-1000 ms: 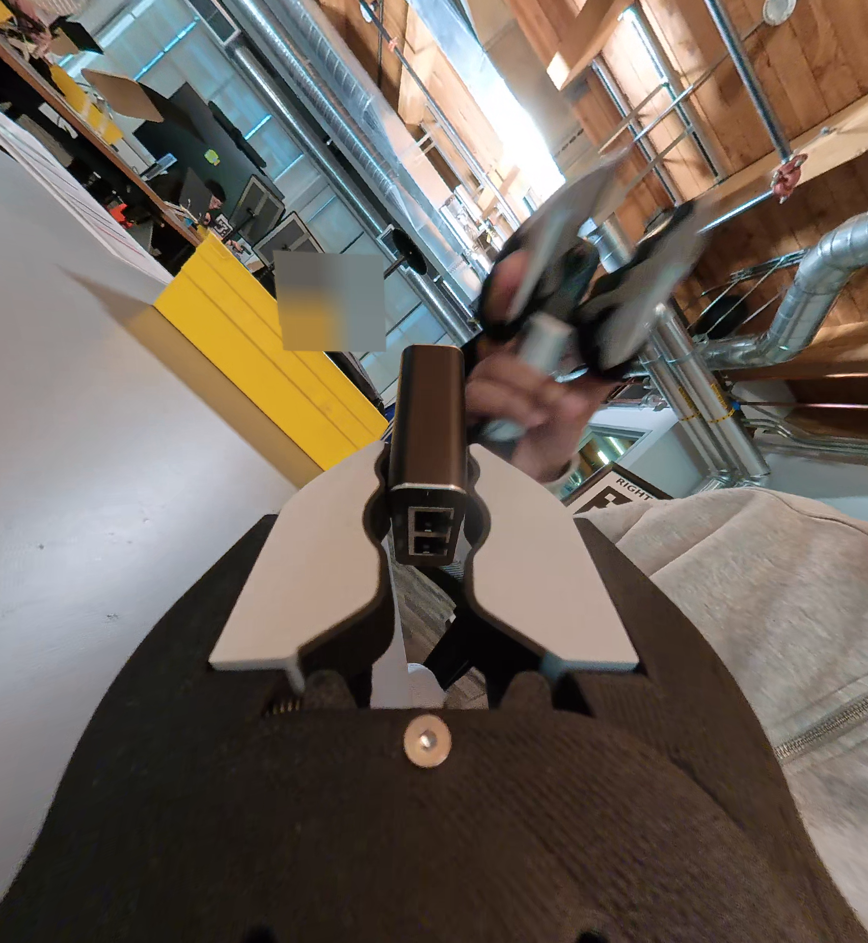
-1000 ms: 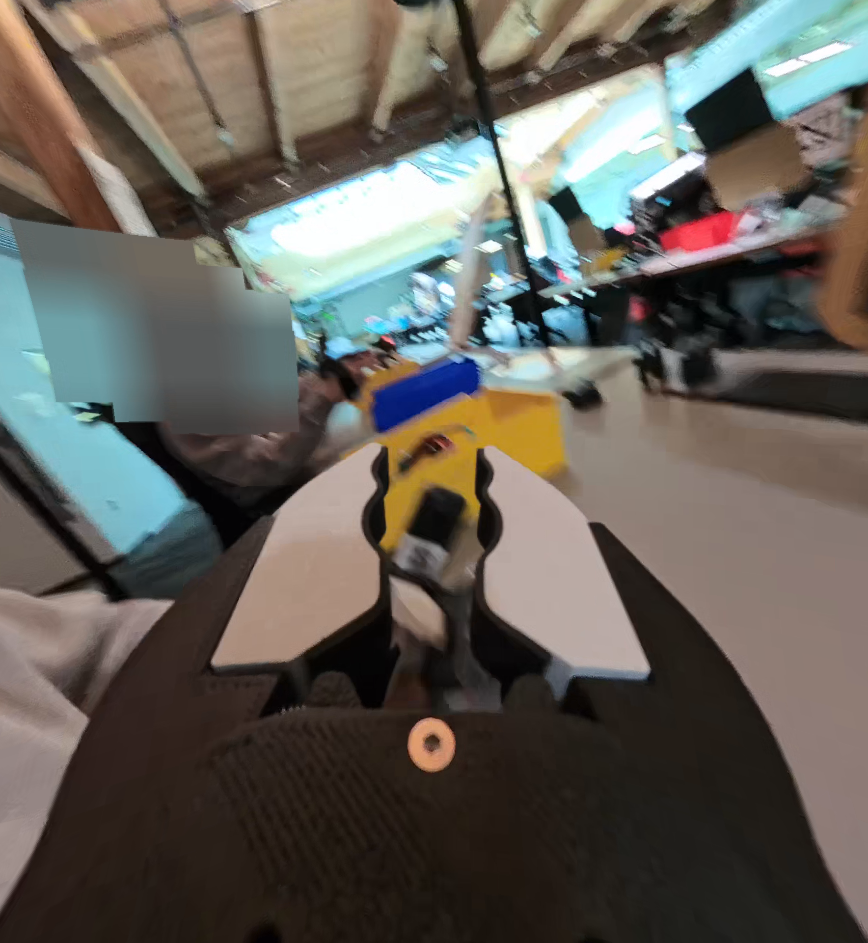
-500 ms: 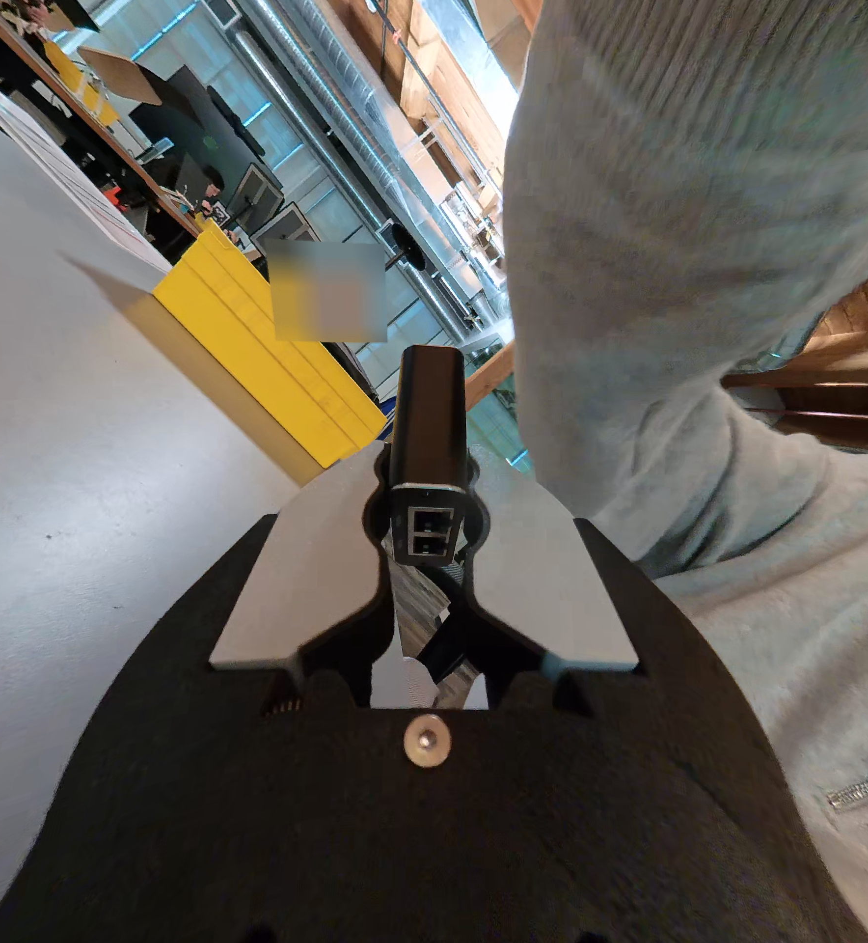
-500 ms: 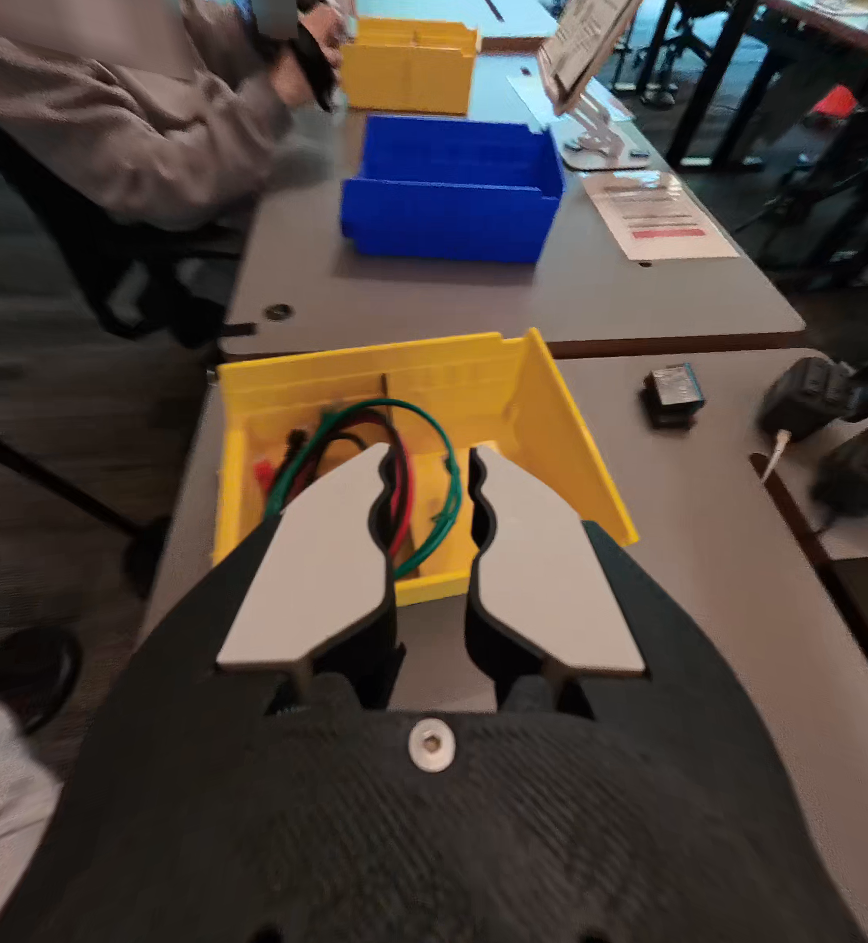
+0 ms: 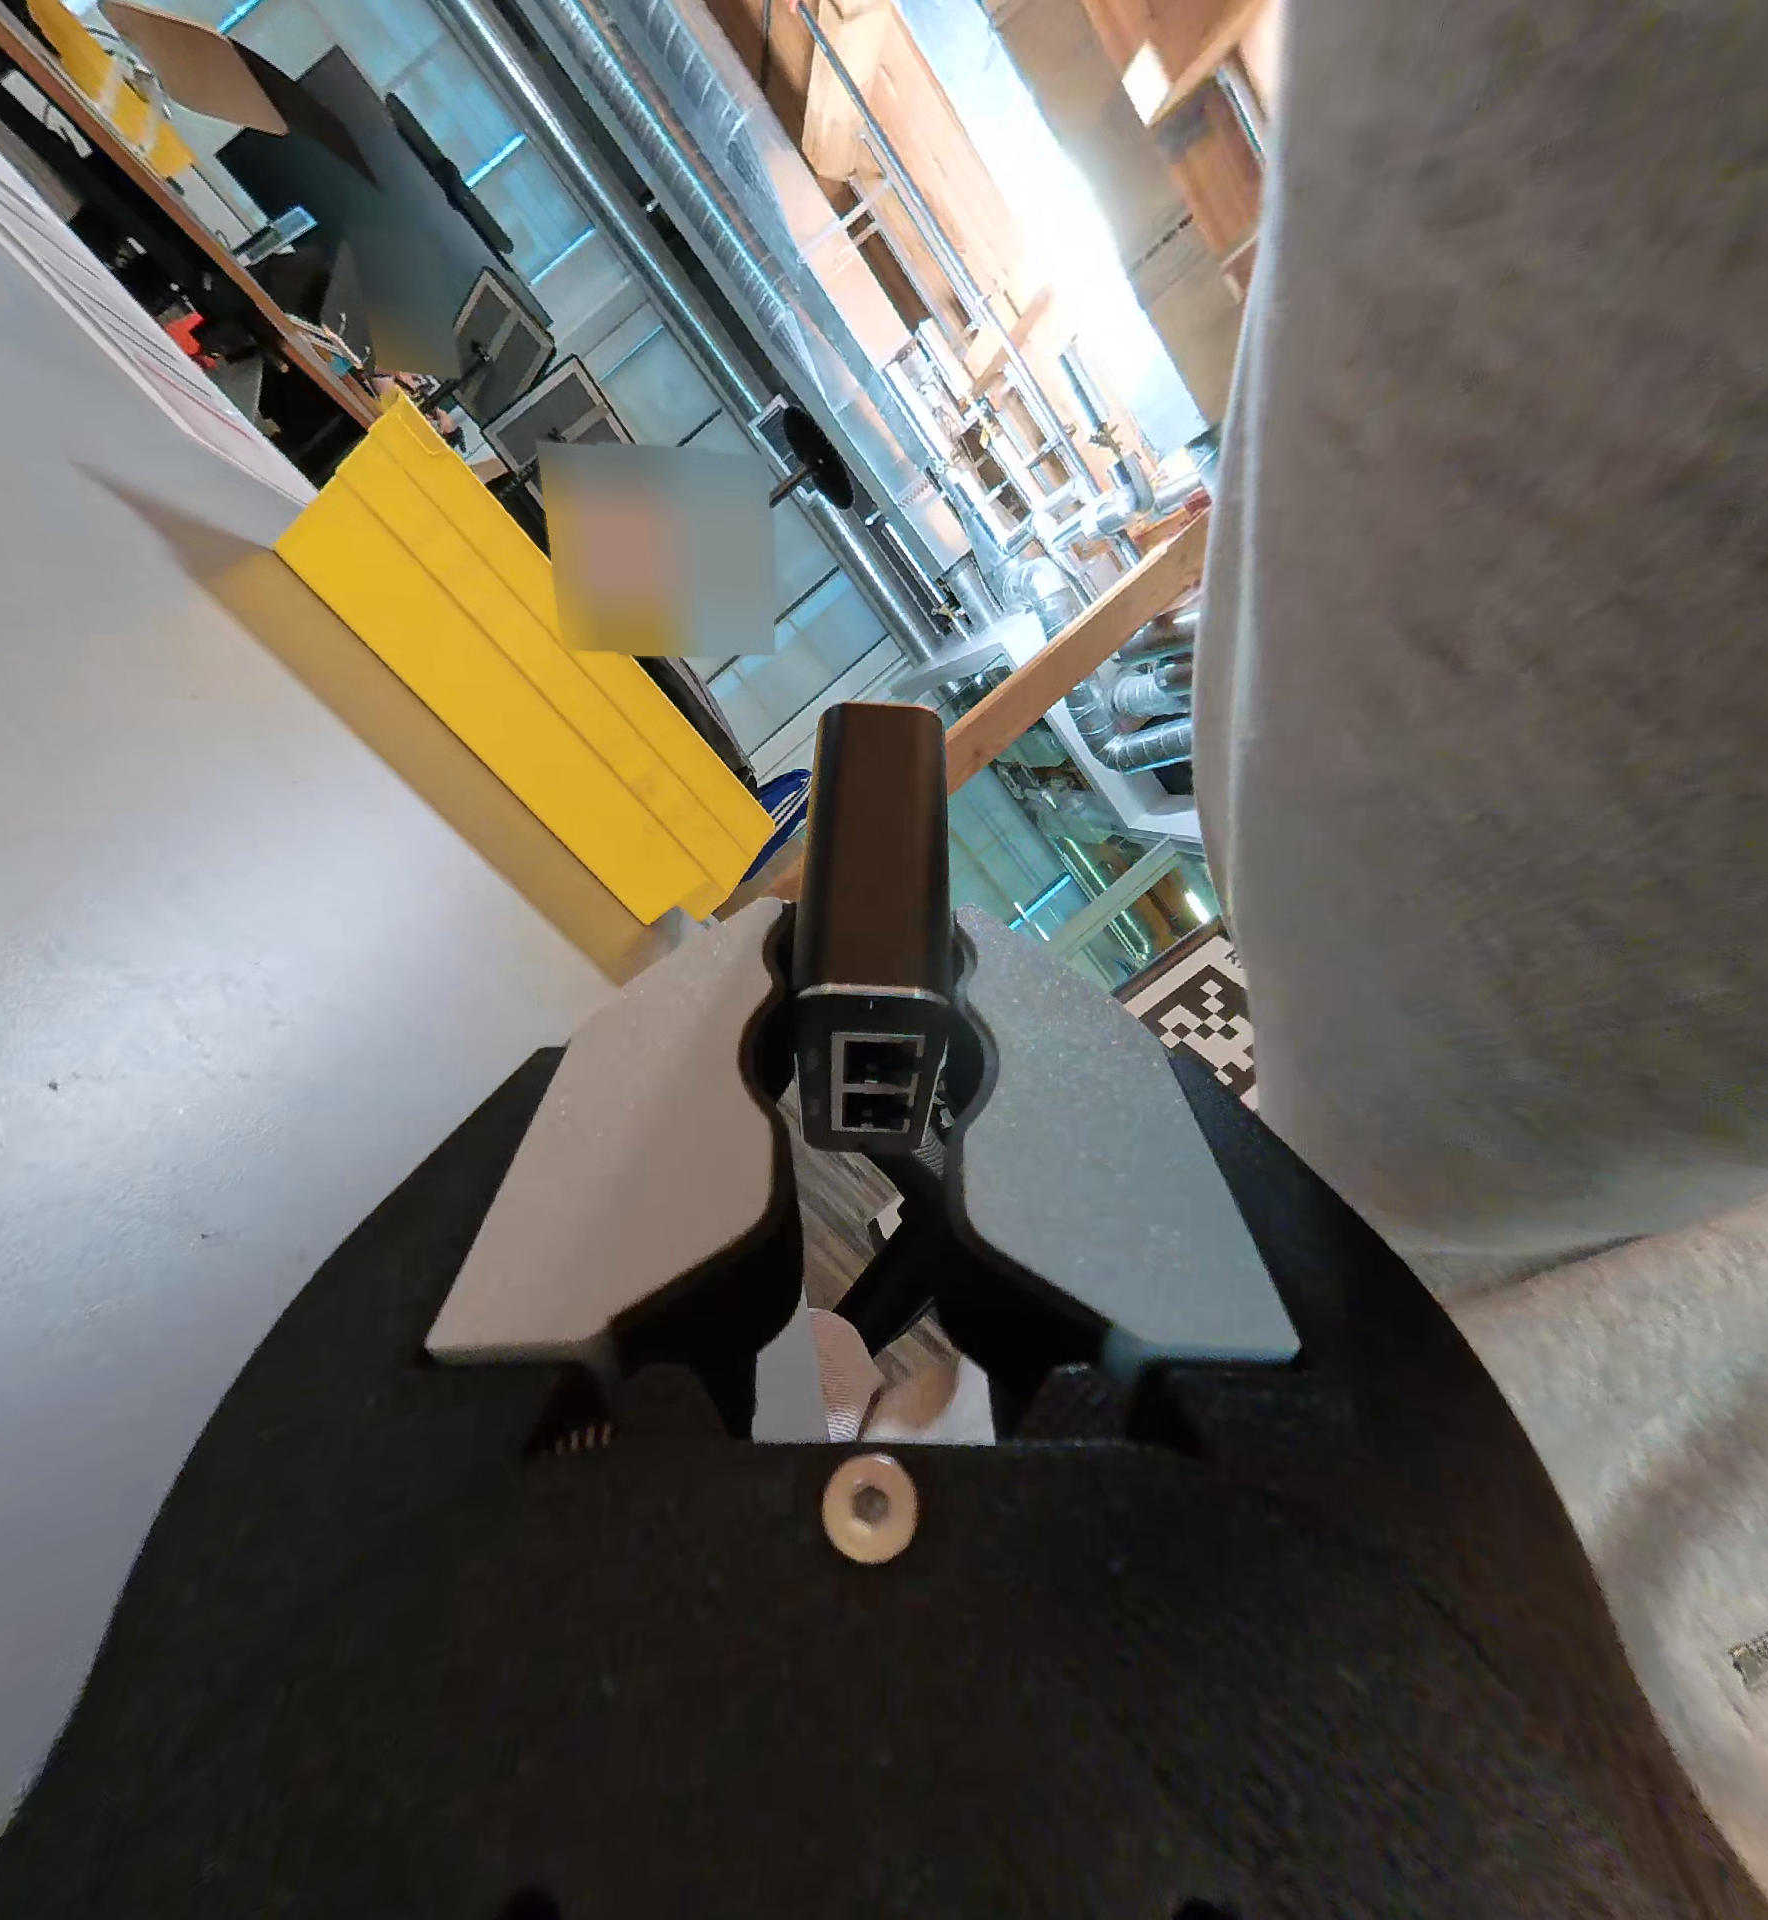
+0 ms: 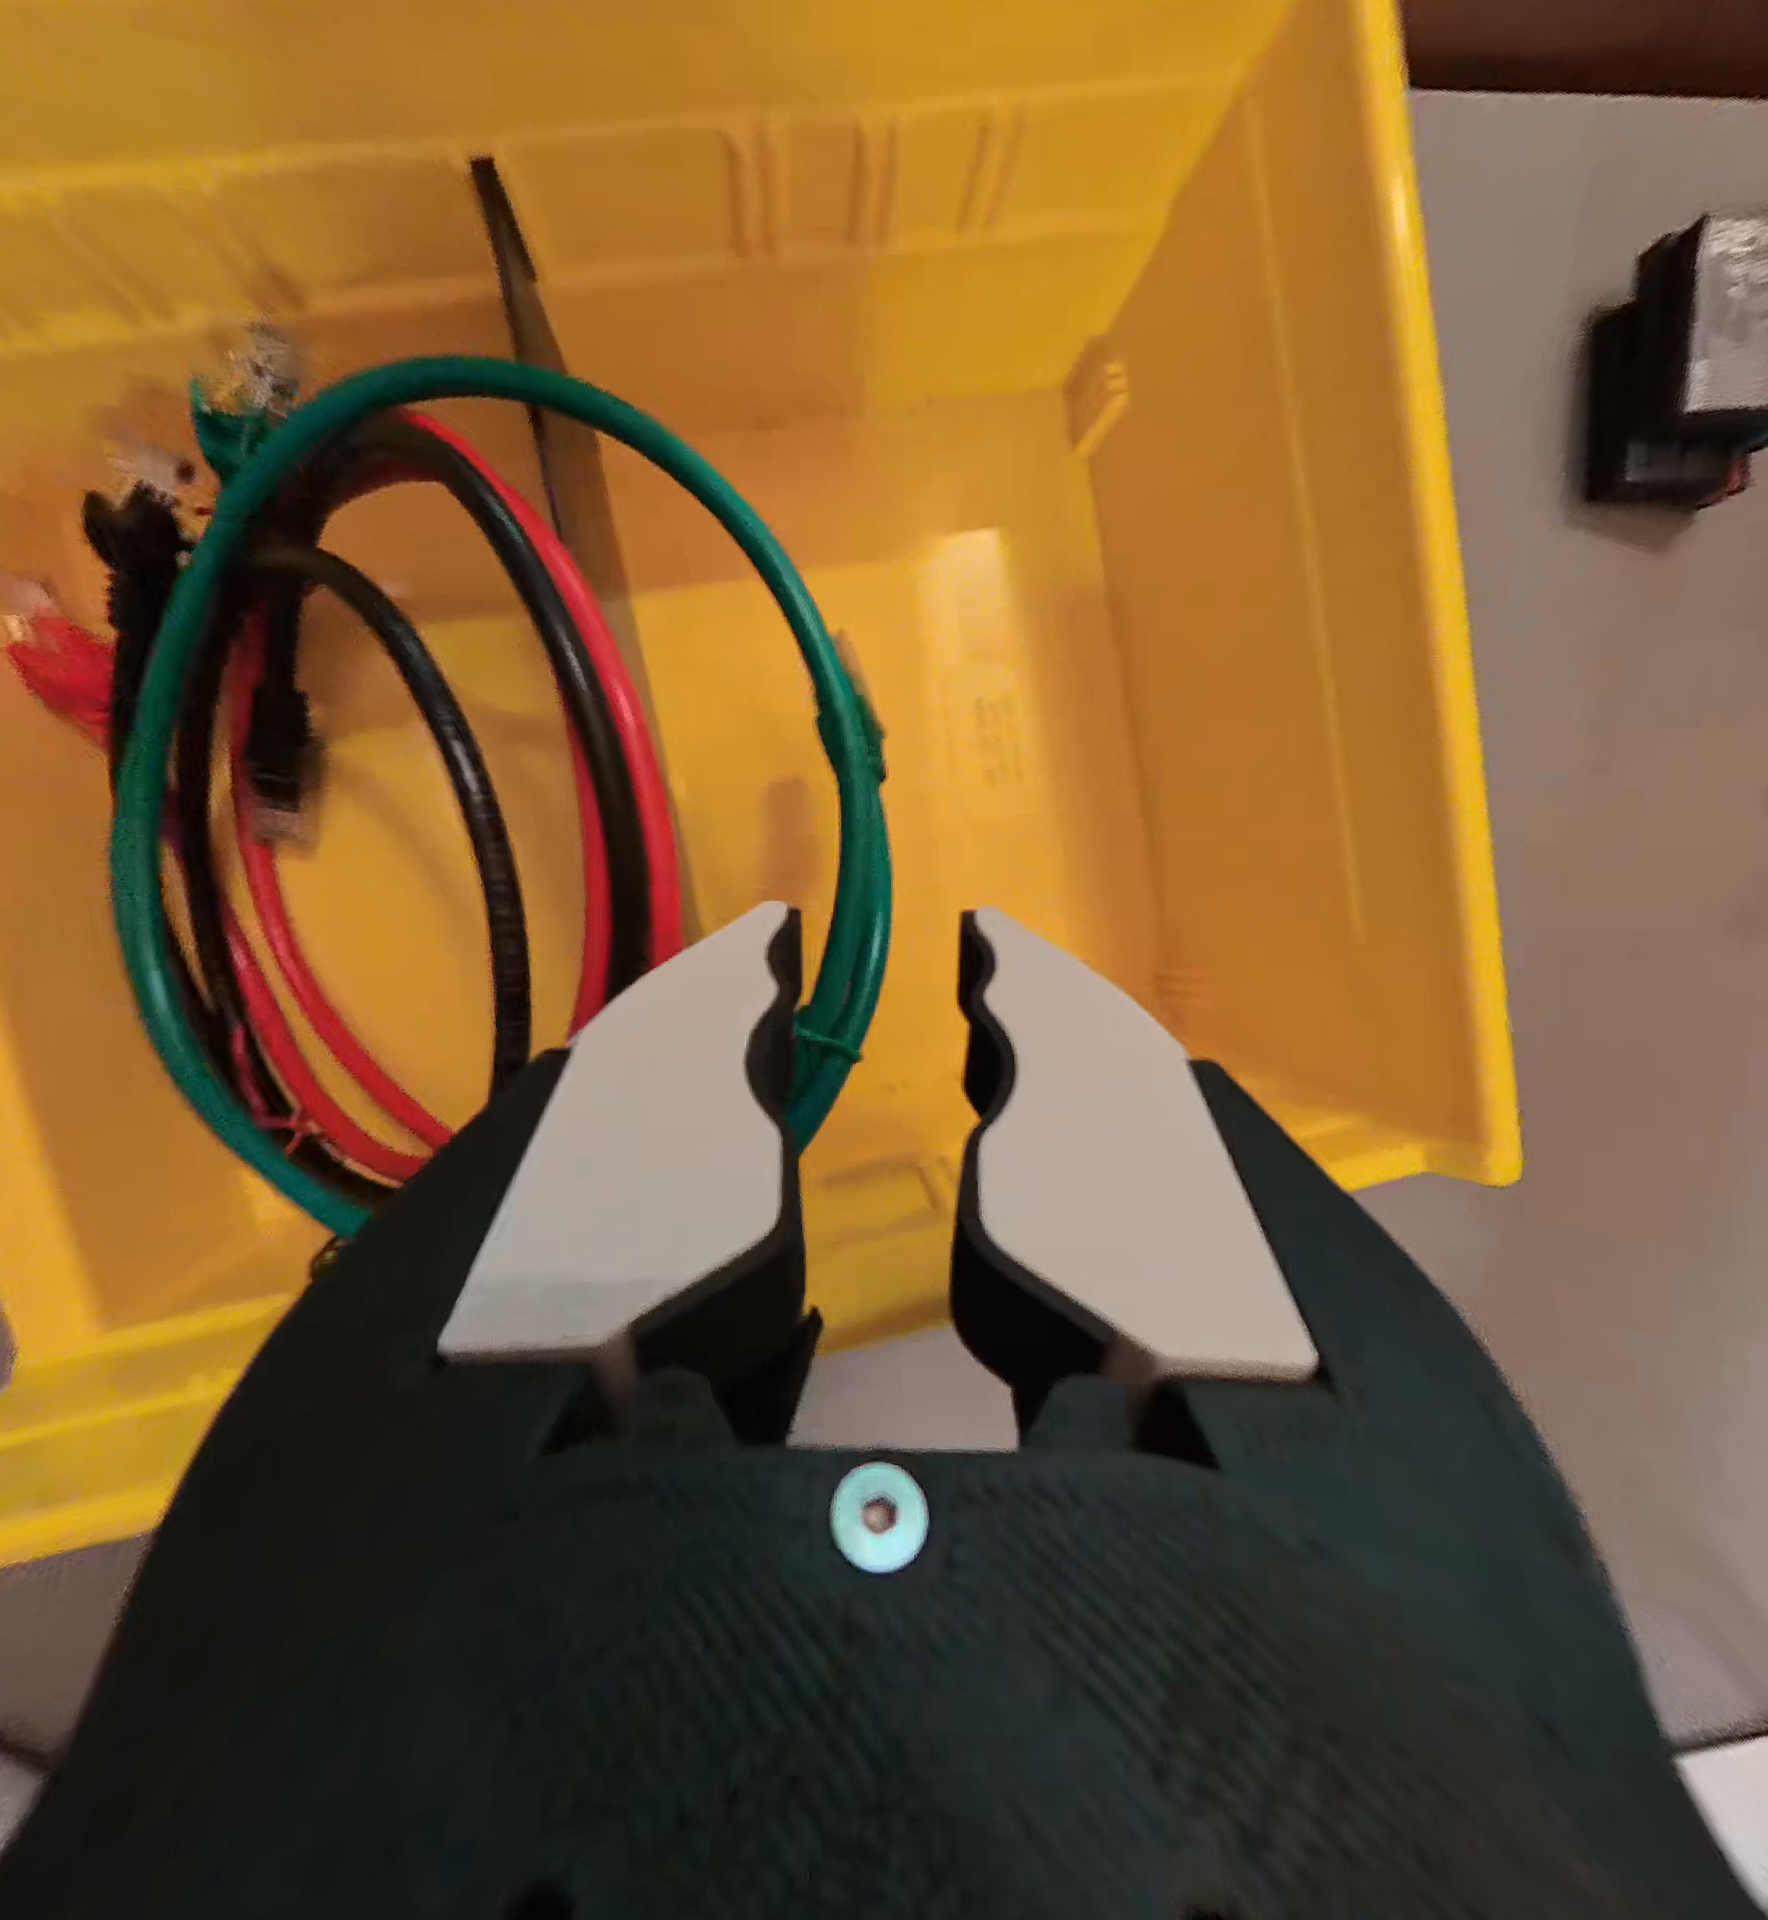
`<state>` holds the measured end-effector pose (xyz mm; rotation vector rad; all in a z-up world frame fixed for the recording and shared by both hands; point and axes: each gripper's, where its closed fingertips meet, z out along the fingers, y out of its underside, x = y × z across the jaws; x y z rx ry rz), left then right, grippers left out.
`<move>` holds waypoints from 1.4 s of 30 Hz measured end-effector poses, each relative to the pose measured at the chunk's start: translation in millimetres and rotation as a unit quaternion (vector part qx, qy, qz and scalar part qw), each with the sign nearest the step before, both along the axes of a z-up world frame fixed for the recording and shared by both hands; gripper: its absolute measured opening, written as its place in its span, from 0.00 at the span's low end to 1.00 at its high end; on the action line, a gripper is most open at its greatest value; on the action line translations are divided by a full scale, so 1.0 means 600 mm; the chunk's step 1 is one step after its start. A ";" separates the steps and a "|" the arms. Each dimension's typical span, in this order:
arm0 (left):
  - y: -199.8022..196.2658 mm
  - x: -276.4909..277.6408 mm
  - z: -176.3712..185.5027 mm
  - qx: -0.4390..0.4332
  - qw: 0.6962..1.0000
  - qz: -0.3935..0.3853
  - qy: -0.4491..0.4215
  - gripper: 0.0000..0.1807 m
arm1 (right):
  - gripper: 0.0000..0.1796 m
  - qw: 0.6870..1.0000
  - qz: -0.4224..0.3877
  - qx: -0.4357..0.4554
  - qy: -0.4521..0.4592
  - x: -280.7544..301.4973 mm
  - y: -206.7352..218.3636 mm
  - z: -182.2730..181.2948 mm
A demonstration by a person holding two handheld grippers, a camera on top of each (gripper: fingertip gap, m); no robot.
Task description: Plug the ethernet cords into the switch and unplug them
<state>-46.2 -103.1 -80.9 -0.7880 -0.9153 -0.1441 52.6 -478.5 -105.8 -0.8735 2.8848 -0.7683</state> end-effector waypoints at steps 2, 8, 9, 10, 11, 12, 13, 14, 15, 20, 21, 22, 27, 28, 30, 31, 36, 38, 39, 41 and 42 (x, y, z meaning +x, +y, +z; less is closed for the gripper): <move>0.001 0.000 0.000 0.000 1.000 -0.001 -0.001 0.13 | 0.23 0.999 0.006 0.024 0.030 -0.003 0.007 -0.009; 0.000 -0.001 -0.001 -0.001 1.000 0.001 -0.004 0.13 | 0.05 0.995 0.041 -0.017 0.086 0.006 0.000 0.009; 0.000 -0.001 -0.001 -0.001 1.000 0.001 -0.003 0.13 | 0.05 0.996 0.040 -0.045 0.072 0.010 -0.005 0.030; 0.000 -0.001 -0.001 0.000 1.000 0.000 -0.003 0.13 | 0.04 0.995 0.036 -0.076 0.050 0.013 -0.009 0.057; 0.000 -0.001 -0.001 0.001 1.000 -0.001 -0.003 0.13 | 0.04 0.993 0.033 -0.107 0.022 0.017 -0.012 0.089; 0.001 0.000 -0.001 0.001 1.000 -0.002 -0.003 0.13 | 0.04 0.990 0.030 -0.140 -0.007 0.019 -0.013 0.126; 0.001 0.000 -0.001 0.001 1.000 -0.003 -0.003 0.13 | 0.04 0.984 0.032 -0.173 -0.039 0.021 -0.010 0.166; 0.001 0.000 -0.001 0.001 1.000 -0.003 -0.003 0.13 | 0.04 0.975 0.036 -0.205 -0.072 0.023 -0.004 0.208; 0.001 0.000 -0.001 0.000 1.000 -0.003 -0.004 0.13 | 0.04 0.966 0.034 -0.235 -0.100 0.019 0.005 0.250; 0.001 0.000 -0.001 -0.001 1.000 -0.001 -0.005 0.13 | 0.04 0.920 0.017 -0.332 -0.206 -0.039 0.101 0.411; 0.000 0.000 -0.001 0.000 1.000 0.000 -0.005 0.13 | 0.04 0.915 0.012 -0.338 -0.217 -0.059 0.129 0.428; 0.000 0.000 -0.001 -0.001 1.000 0.001 -0.004 0.13 | 0.04 0.912 0.004 -0.345 -0.224 -0.082 0.157 0.441; 0.000 0.000 -0.001 -0.001 1.000 0.002 -0.004 0.13 | 0.04 0.895 -0.071 -0.375 -0.231 -0.226 0.330 0.450; -0.001 0.000 -0.001 0.000 1.000 0.002 -0.004 0.13 | 0.04 0.893 -0.092 -0.377 -0.229 -0.256 0.370 0.439; -0.001 0.000 -0.001 0.001 1.000 0.003 -0.004 0.13 | 0.04 0.890 -0.137 -0.377 -0.218 -0.313 0.450 0.408; 0.000 0.001 0.001 0.000 1.000 0.001 0.000 0.12 | 0.04 0.889 -0.162 -0.376 -0.204 -0.342 0.490 0.387; 0.017 0.005 0.002 -0.025 1.000 -0.017 0.006 0.12 | 0.04 0.884 -0.305 -0.333 -0.124 -0.465 0.663 0.223; 0.014 0.003 0.001 -0.022 1.000 -0.012 0.002 0.13 | 0.04 0.870 -0.341 -0.325 -0.144 -0.479 0.708 0.158; 0.010 0.003 0.001 -0.017 1.000 -0.006 0.002 0.13 | 0.04 0.864 -0.357 -0.320 -0.152 -0.483 0.725 0.129; 0.000 0.001 0.002 -0.008 1.000 0.012 0.003 0.13 | 0.06 0.854 -0.383 -0.316 -0.156 -0.494 0.752 0.079; -0.005 0.000 0.002 -0.005 1.000 0.023 0.003 0.12 | 0.07 0.850 -0.394 -0.316 -0.151 -0.501 0.763 0.058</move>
